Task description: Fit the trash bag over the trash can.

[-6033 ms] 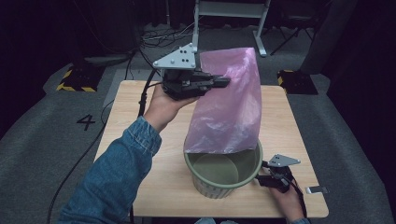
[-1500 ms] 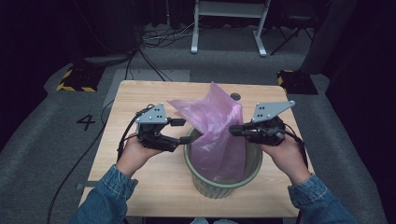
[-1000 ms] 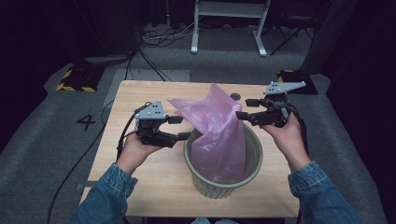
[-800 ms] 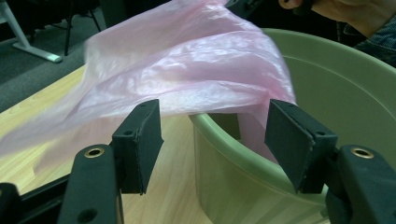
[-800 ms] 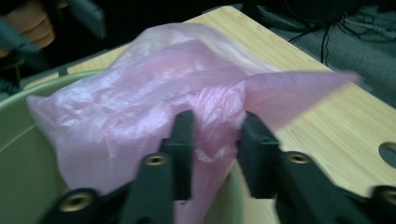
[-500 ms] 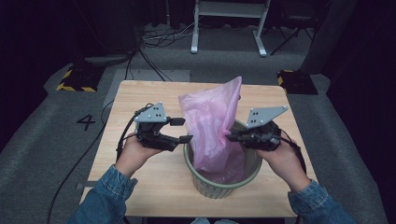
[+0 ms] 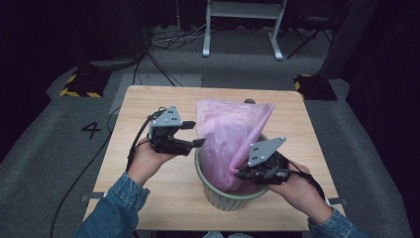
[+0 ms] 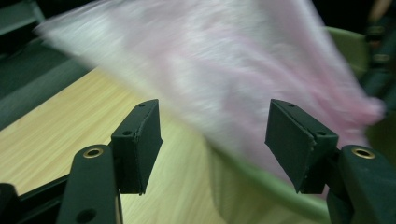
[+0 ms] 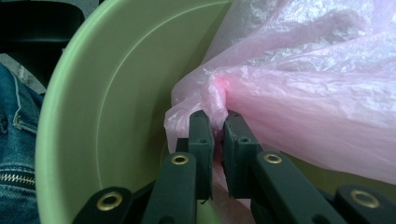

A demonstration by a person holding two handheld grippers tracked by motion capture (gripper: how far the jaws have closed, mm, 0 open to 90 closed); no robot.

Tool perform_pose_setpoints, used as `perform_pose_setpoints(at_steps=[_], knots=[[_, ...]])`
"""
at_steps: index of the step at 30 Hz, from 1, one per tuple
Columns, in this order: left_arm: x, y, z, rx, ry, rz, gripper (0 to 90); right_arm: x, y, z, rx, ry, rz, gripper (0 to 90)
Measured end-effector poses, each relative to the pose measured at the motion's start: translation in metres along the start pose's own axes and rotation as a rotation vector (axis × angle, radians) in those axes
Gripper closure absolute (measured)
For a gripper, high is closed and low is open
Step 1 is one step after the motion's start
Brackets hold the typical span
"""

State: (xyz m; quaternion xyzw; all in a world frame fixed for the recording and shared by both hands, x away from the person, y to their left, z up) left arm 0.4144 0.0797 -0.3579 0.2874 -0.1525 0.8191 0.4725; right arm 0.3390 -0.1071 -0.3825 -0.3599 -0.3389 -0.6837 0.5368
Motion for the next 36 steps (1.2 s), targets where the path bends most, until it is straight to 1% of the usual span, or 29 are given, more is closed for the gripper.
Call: perform_pose_setpoints(at_steps=[3, 5, 6, 7, 9, 10, 11, 12, 13, 15, 16, 18, 19, 20, 21, 22, 23, 25, 26, 27, 28, 30, 31, 32, 33, 34, 35, 36], knots=[[-0.005, -0.009, -0.001, 0.036, -0.012, 0.006, 34.5, -0.001, 0.001, -0.001, -0.007, -0.002, 0.004, 82.3], [-0.008, -0.012, 0.000, 0.056, -0.001, -0.021, 33.3, -0.001, 0.001, 0.000, -0.008, 0.000, 0.008, 82.2], [-0.008, -0.012, 0.000, 0.056, -0.001, -0.021, 33.4, -0.002, 0.000, 0.000, -0.006, -0.001, 0.010, 82.2], [-0.011, -0.012, 0.002, 0.061, 0.006, -0.046, 35.4, -0.002, 0.000, 0.001, -0.003, -0.002, 0.013, 82.2], [-0.010, -0.006, 0.004, 0.015, 0.021, -0.071, 55.8, -0.003, -0.001, 0.001, -0.001, -0.002, 0.015, 81.5], [-0.010, -0.006, 0.004, 0.015, 0.021, -0.071, 68.0, -0.003, -0.001, 0.002, -0.001, -0.001, 0.014, 80.7], [-0.009, 0.000, 0.004, -0.020, 0.025, -0.071, 80.8, -0.003, -0.001, 0.002, -0.002, 0.002, 0.012, 79.7], [-0.008, 0.002, 0.003, -0.027, 0.015, -0.058, 86.5, -0.002, 0.000, 0.001, -0.008, 0.006, 0.008, 78.0], [-0.007, 0.005, 0.003, -0.038, 0.016, -0.065, 89.0, -0.001, 0.001, 0.001, -0.013, 0.011, 0.005, 76.4], [-0.004, 0.012, 0.002, -0.056, 0.019, -0.079, 89.5, 0.005, 0.003, -0.002, -0.025, 0.020, -0.005, 72.7], [-0.002, 0.016, 0.002, -0.073, 0.022, -0.088, 89.6, 0.009, 0.005, -0.004, -0.032, 0.027, -0.013, 69.6], [0.001, 0.025, 0.001, -0.107, 0.031, -0.100, 89.6, 0.020, 0.011, -0.007, -0.064, 0.049, -0.028, 63.0], [0.002, 0.029, 0.000, -0.132, 0.032, -0.103, 89.7, 0.026, 0.015, -0.008, -0.085, 0.063, -0.039, 59.0], [0.002, 0.029, 0.000, -0.132, 0.032, -0.103, 89.7, 0.033, 0.019, -0.010, -0.105, 0.080, -0.054, 55.7], [0.004, 0.037, -0.001, -0.163, 0.028, -0.112, 89.7, 0.040, 0.024, -0.011, -0.128, 0.096, -0.072, 53.5], [0.004, 0.037, -0.001, -0.163, 0.028, -0.112, 89.7, 0.040, 0.024, -0.011, -0.128, 0.096, -0.072, 53.5], [0.003, 0.041, -0.002, -0.183, 0.016, -0.121, 89.7, 0.052, 0.036, -0.012, -0.180, 0.131, -0.101, 49.1], [0.001, 0.044, -0.002, -0.191, 0.008, -0.135, 89.6, 0.060, 0.046, -0.011, -0.213, 0.160, -0.117, 46.6], [0.000, 0.046, -0.002, -0.197, 0.005, -0.140, 89.6, 0.064, 0.052, -0.009, -0.234, 0.180, -0.118, 44.8], [0.000, 0.046, -0.002, -0.197, 0.005, -0.140, 89.7, 0.064, 0.052, -0.009, -0.234, 0.180, -0.118, 44.8], [-0.003, 0.048, -0.003, -0.207, -0.003, -0.149, 89.7, 0.069, 0.066, -0.005, -0.279, 0.226, -0.105, 42.6], [-0.005, 0.051, -0.003, -0.215, -0.010, -0.161, 89.6, 0.072, 0.074, -0.001, -0.298, 0.246, -0.105, 41.4], [-0.006, 0.052, -0.003, -0.220, -0.014, -0.164, 89.6, 0.073, 0.079, 0.002, -0.303, 0.251, -0.114, 40.3], [-0.006, 0.052, -0.003, -0.220, -0.014, -0.164, 89.6, 0.073, 0.079, 0.002, -0.303, 0.251, -0.114, 40.3], [-0.007, 0.053, -0.003, -0.227, -0.018, -0.168, 89.6, 0.073, 0.083, 0.005, -0.305, 0.253, -0.124, 39.7], [-0.009, 0.056, -0.003, -0.236, -0.025, -0.176, 89.6, 0.069, 0.090, 0.013, -0.311, 0.255, -0.122, 39.3], [-0.010, 0.056, -0.003, -0.245, -0.028, -0.178, 89.6, 0.067, 0.093, 0.017, -0.314, 0.258, -0.116, 39.0], [-0.011, 0.058, -0.003, -0.244, -0.030, -0.182, 89.6, 0.064, 0.095, 0.021, -0.317, 0.258, -0.113, 38.9]])
Point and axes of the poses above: each handheld gripper's, and its own axes: x roughly backward along the jaws, z roughly out of its top, y roughly to its right, the point moved 8 cm from there along -x, roughly forward along the jaws, and after that the axes turned 9 degrees about -y, right-handed, at the moved point
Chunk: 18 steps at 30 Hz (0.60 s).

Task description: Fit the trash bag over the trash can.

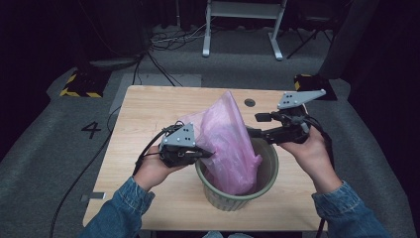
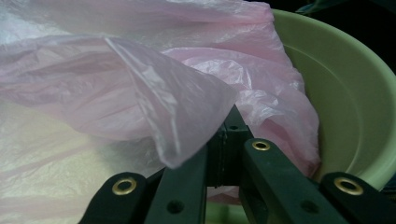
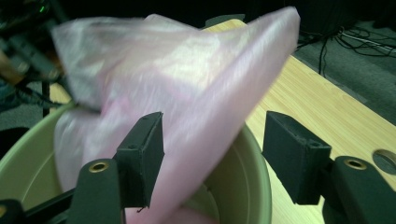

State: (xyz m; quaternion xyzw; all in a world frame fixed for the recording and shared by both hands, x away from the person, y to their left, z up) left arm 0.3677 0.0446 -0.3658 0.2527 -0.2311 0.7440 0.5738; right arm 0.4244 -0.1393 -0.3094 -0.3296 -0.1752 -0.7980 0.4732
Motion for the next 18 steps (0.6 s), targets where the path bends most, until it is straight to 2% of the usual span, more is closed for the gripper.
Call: perform_pose_setpoints(at_steps=[2, 6, 7, 9, 11, 12, 14, 15, 16, 18], knots=[[-0.001, 0.001, 0.000, -0.009, -0.002, -0.008, 89.6, -0.004, 0.000, 0.003, -0.002, -0.001, 0.004, 38.6], [-0.001, 0.009, -0.001, -0.055, 0.011, -0.054, 89.6, -0.024, 0.003, 0.014, -0.011, -0.009, -0.003, 40.0], [0.000, 0.010, -0.001, -0.059, 0.011, -0.061, 89.6, -0.028, 0.003, 0.013, -0.003, -0.027, -0.003, 46.2], [0.001, 0.011, -0.003, -0.057, 0.015, -0.059, 89.6, -0.035, 0.001, 0.010, 0.022, -0.063, 0.007, 66.0], [0.005, 0.008, -0.005, -0.040, 0.029, -0.039, 89.0, -0.037, -0.002, 0.004, 0.041, -0.074, 0.017, 79.9], [0.007, 0.006, -0.006, -0.023, 0.040, -0.017, 84.6, -0.036, -0.004, 0.002, 0.056, -0.073, 0.008, 88.0], [0.013, -0.002, -0.006, 0.018, 0.063, 0.023, 64.4, -0.034, -0.011, -0.004, 0.082, -0.068, 0.001, 90.0], [0.013, -0.002, -0.006, 0.018, 0.063, 0.023, 55.2, -0.034, -0.011, -0.004, 0.082, -0.068, 0.001, 90.0], [0.019, -0.008, -0.004, 0.058, 0.089, 0.045, 49.0, -0.031, -0.022, -0.011, 0.122, -0.049, -0.012, 90.0], [0.026, -0.011, -0.001, 0.059, 0.115, 0.063, 45.1, -0.028, -0.030, -0.016, 0.147, -0.038, -0.015, 90.0]])
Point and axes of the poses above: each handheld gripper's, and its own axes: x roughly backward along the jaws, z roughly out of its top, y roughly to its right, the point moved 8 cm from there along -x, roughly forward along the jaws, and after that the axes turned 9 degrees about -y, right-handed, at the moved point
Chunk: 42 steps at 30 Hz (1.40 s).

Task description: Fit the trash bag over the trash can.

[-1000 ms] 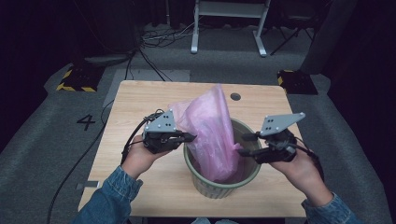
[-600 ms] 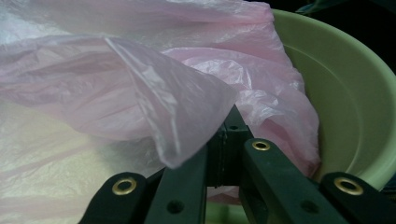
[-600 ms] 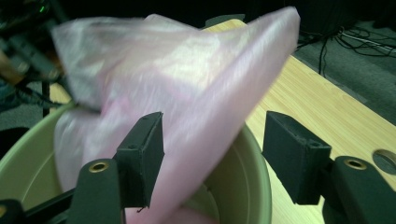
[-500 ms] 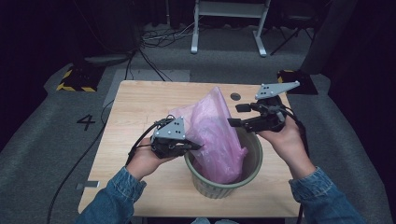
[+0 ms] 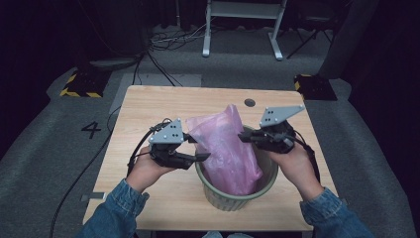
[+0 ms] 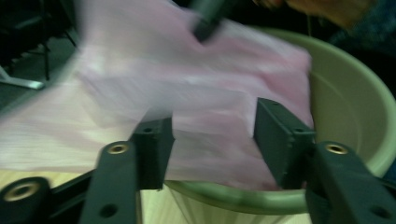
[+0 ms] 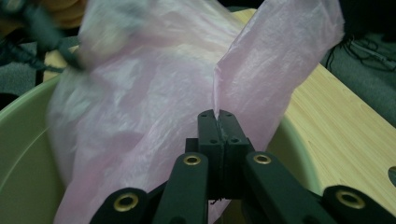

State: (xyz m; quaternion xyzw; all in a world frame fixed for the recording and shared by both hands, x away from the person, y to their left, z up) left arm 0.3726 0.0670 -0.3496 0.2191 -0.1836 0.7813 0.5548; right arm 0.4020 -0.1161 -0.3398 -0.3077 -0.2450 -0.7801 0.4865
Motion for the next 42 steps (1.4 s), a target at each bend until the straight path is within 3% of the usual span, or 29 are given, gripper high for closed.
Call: perform_pose_setpoints(at_steps=[4, 5, 9, 10, 12, 14, 15, 20, 24, 25, 28, 29, 30, 33, 35, 37, 40, 42], knots=[[0.005, 0.001, 0.009, -0.014, 0.027, 0.022, 42.0, 0.002, -0.015, -0.008, 0.028, 0.013, 0.003, 90.0], [0.005, 0.006, 0.015, -0.033, 0.029, 0.028, 41.8, 0.004, -0.024, -0.013, 0.053, 0.014, -0.006, 89.8], [0.000, 0.017, 0.024, -0.070, 0.025, 0.016, 42.1, 0.002, -0.037, -0.017, 0.082, 0.003, -0.011, 87.6], [-0.005, 0.023, 0.030, -0.085, 0.023, 0.002, 42.5, 0.000, -0.046, -0.018, 0.107, -0.003, -0.014, 86.7], [-0.007, 0.024, 0.032, -0.087, 0.020, 0.002, 42.7, 0.000, -0.049, -0.019, 0.114, -0.002, -0.014, 86.9], [-0.013, 0.022, 0.035, -0.074, 0.000, 0.034, 43.4, -0.001, -0.057, -0.019, 0.130, 0.003, -0.014, 88.3], [-0.014, 0.019, 0.035, -0.061, -0.011, 0.071, 43.7, -0.001, -0.058, -0.019, 0.129, 0.002, -0.014, 88.8], [0.002, 0.004, 0.034, -0.013, 0.004, 0.206, 40.2, 0.007, -0.054, -0.023, 0.105, 0.030, -0.045, 89.6], [0.014, 0.005, 0.036, -0.001, 0.042, 0.199, 41.7, 0.011, -0.047, -0.026, 0.075, 0.046, -0.060, 89.6], [0.018, 0.009, 0.039, -0.017, 0.058, 0.189, 42.5, 0.011, -0.046, -0.027, 0.072, 0.044, -0.061, 89.6], [0.012, 0.020, 0.043, -0.042, 0.049, 0.136, 44.7, 0.009, -0.043, -0.027, 0.057, 0.046, -0.067, 89.6], [0.012, 0.020, 0.043, -0.042, 0.049, 0.136, 45.0, 0.008, -0.044, -0.026, 0.054, 0.046, -0.069, 89.5], [0.003, 0.026, 0.044, -0.057, 0.027, 0.112, 45.4, 0.008, -0.044, -0.025, 0.055, 0.050, -0.069, 89.5], [0.000, 0.029, 0.049, -0.066, 0.055, 0.150, 46.4, 0.008, -0.046, -0.021, 0.063, 0.056, -0.071, 89.4], [0.005, 0.031, 0.055, -0.059, 0.099, 0.128, 47.7, 0.009, -0.046, -0.021, 0.062, 0.060, -0.072, 89.4], [0.008, 0.034, 0.059, -0.059, 0.113, 0.119, 49.6, 0.010, -0.044, -0.022, 0.053, 0.060, -0.071, 89.4], [0.009, 0.044, 0.065, -0.117, 0.102, 0.134, 55.3, 0.011, -0.044, -0.023, 0.044, 0.066, -0.067, 89.3], [0.008, 0.048, 0.068, -0.132, 0.097, 0.130, 55.5, 0.012, -0.044, -0.024, 0.045, 0.069, -0.069, 89.3]])
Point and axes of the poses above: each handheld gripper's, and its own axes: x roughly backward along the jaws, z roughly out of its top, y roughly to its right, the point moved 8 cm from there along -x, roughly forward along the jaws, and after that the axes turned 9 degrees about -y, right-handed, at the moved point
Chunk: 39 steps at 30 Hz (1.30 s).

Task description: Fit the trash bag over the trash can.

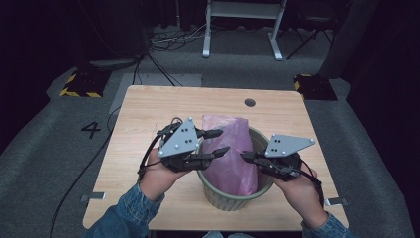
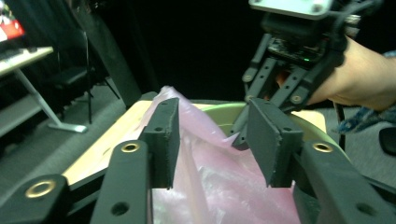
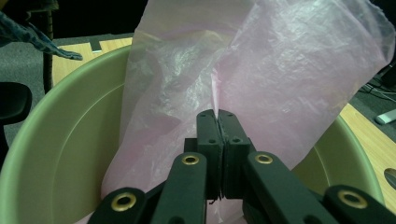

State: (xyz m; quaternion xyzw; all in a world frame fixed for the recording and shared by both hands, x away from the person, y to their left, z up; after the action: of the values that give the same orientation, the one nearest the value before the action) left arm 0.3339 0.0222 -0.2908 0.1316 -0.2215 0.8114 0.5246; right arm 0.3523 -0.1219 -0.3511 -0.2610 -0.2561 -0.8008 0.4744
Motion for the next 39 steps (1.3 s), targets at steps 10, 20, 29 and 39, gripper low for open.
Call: perform_pose_setpoints(at_steps=[10, 20, 29, 39], knots=[[-0.036, -0.004, -0.005, 0.079, -0.109, -0.035, 51.0, 0.004, -0.004, -0.004, -0.006, 0.010, 0.000, 89.1], [-0.051, -0.008, -0.020, 0.094, -0.141, -0.053, 89.7, 0.003, -0.014, -0.006, 0.020, 0.005, 0.020, 82.1], [-0.059, 0.011, -0.022, -0.073, -0.168, -0.069, 89.7, 0.040, 0.023, 0.009, -0.032, 0.082, 0.000, 66.2], [-0.058, 0.011, -0.021, -0.072, -0.150, -0.079, 86.4, 0.034, 0.039, 0.027, 0.053, 0.068, 0.098, 52.7]])
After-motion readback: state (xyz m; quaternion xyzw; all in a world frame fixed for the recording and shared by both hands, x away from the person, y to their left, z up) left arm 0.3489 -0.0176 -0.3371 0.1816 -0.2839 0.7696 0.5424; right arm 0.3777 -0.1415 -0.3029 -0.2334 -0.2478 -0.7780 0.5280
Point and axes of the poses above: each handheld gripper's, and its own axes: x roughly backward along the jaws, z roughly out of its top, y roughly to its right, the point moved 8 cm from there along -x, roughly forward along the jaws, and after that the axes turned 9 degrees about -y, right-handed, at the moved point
